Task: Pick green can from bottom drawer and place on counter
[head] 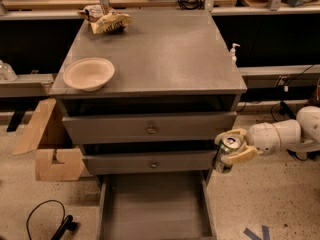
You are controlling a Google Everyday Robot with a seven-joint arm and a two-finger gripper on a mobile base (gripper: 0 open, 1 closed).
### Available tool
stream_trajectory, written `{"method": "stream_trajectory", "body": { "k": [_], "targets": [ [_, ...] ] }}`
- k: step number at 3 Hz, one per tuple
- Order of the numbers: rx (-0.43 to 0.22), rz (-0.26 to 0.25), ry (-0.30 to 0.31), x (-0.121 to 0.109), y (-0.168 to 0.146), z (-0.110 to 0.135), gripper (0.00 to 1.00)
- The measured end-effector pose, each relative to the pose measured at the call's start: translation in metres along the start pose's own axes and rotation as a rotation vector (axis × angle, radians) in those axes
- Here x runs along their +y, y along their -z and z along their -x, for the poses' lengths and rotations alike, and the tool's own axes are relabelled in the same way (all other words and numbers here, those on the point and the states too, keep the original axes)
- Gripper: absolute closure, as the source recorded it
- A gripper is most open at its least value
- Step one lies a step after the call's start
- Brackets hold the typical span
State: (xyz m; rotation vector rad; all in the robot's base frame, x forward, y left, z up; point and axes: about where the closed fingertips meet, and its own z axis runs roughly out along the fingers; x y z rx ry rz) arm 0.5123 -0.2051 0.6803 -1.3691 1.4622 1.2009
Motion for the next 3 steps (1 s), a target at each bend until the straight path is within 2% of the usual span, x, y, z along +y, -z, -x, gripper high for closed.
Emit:
{"method": "stream_trajectory", "body": {
  "k": [1, 2, 3],
  "targets": [
    [0.002, -0.007, 0.002, 0.001, 0.002, 0.007, 1.00],
    [0.012, -0.050, 0.016, 0.004, 0.013, 0.051, 1.00],
    [0.005, -0.145, 0.025, 0.009, 0.048, 0.140, 1.00]
  ]
}}
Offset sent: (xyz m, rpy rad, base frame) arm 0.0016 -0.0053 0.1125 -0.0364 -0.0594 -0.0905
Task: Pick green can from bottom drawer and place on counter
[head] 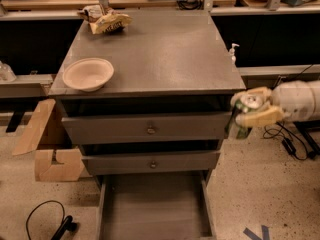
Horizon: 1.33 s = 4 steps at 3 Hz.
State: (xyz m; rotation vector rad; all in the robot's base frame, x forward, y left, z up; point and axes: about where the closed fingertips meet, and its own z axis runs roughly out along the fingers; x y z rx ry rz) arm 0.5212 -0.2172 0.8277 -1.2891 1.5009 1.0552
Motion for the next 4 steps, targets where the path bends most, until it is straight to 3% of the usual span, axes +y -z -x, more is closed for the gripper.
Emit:
{"method": "stream_trajectory", "body": {
  "k": [1, 2, 3, 4],
  "targets": [
    [0.004, -0.073, 0.006, -0.016, 0.023, 0.071, 1.00],
    [-0.006, -0.173, 0.007, -0.056, 0.033, 0.135, 1.00],
    [-0.033, -0.289, 0.023, -0.112, 0.027, 0.181, 1.00],
    [-0.052, -0.422, 0.028, -0.179, 0.011, 0.206, 1.00]
  ]
}}
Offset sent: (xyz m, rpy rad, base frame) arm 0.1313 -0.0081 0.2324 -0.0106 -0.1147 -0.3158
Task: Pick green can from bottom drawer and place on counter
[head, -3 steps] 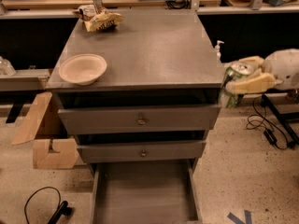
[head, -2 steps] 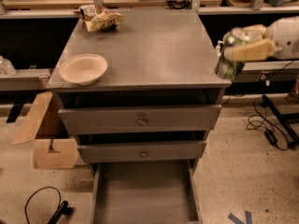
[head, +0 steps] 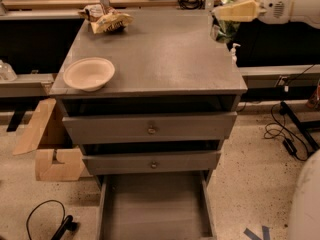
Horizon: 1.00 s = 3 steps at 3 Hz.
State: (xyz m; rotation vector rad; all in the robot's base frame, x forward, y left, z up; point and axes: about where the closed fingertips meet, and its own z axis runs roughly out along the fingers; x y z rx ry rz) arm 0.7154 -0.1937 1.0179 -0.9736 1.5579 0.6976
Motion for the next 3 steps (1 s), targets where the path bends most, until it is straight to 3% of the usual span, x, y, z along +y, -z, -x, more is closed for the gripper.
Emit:
{"method": "stream_trajectory", "body": {
  "k": [1, 2, 3],
  "targets": [
    [0.012, -0.074, -0.028, -0.040, -0.045, -0.006, 1.00],
    [0.059, -0.099, -0.069, -0.064, -0.087, -0.043, 1.00],
    [0.109, -0.103, -0.108, -0.082, -0.121, -0.100, 0.97]
  ]
}}
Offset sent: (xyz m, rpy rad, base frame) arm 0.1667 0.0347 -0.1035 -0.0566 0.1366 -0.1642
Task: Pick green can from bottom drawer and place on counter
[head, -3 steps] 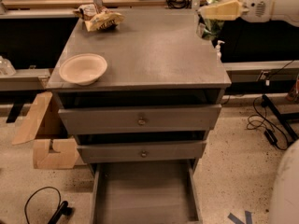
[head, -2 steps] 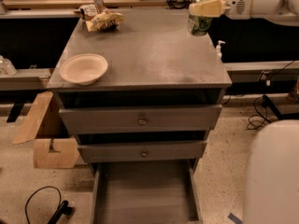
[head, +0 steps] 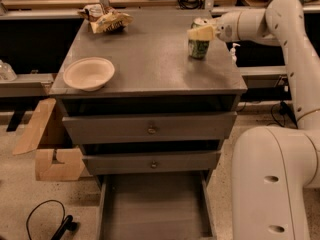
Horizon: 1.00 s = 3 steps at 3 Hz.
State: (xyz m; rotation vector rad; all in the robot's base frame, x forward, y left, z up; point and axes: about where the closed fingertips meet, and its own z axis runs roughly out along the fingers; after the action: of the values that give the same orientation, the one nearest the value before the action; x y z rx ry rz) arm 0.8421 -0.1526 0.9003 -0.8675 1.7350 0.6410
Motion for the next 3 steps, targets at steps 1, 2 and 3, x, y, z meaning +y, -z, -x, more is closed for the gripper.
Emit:
{"method": "stream_trajectory", "body": {
  "k": [1, 2, 3],
  "targets": [
    [0.008, -0.006, 0.002, -0.0068, -0.0099, -0.0159, 0.73],
    [0.008, -0.006, 0.002, -0.0067, -0.0075, -0.0086, 0.43],
    [0.008, -0.005, 0.002, -0.0062, -0.0088, -0.0090, 0.13]
  ]
}}
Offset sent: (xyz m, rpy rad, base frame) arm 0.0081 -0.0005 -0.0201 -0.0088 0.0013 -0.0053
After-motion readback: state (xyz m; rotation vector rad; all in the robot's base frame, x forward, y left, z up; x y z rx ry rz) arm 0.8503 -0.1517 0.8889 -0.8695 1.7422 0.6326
